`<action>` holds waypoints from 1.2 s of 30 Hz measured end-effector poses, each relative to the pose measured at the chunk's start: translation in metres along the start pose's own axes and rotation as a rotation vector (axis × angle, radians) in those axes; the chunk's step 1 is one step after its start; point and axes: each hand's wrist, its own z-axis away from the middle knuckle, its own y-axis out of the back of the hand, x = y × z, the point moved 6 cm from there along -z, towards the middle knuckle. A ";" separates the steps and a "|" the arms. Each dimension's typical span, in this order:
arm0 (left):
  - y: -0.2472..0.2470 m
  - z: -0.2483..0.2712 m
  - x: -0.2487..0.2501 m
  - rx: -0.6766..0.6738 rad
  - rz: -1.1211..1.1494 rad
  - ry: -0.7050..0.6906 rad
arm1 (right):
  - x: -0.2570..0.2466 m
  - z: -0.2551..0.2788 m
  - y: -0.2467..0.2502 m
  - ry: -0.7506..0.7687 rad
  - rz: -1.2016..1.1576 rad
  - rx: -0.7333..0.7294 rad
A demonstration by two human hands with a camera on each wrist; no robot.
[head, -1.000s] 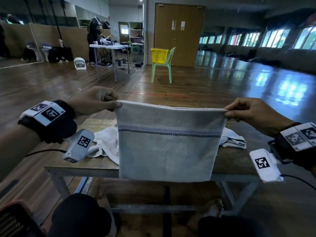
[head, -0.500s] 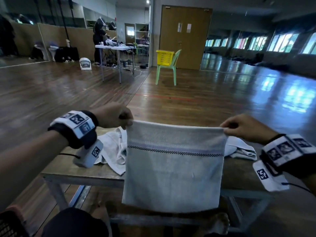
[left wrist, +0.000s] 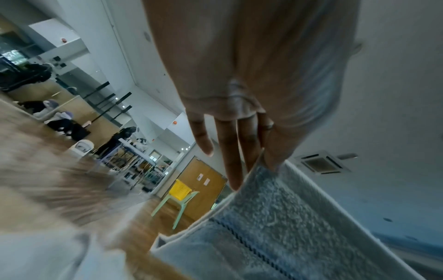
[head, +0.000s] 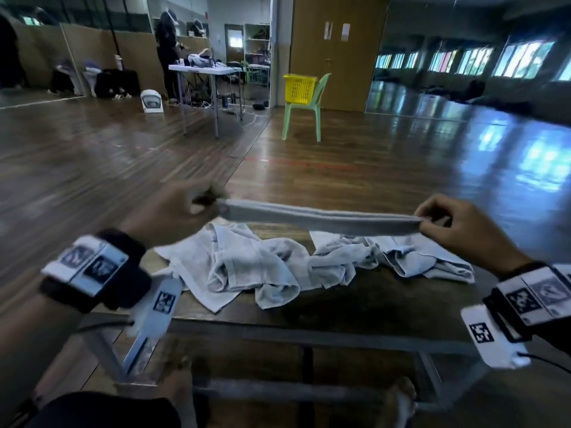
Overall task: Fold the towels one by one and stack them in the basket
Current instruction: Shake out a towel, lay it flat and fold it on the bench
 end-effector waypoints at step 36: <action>-0.177 -0.030 -0.176 -0.308 -0.137 0.393 | 0.170 -0.010 -0.229 -0.389 -0.038 -0.328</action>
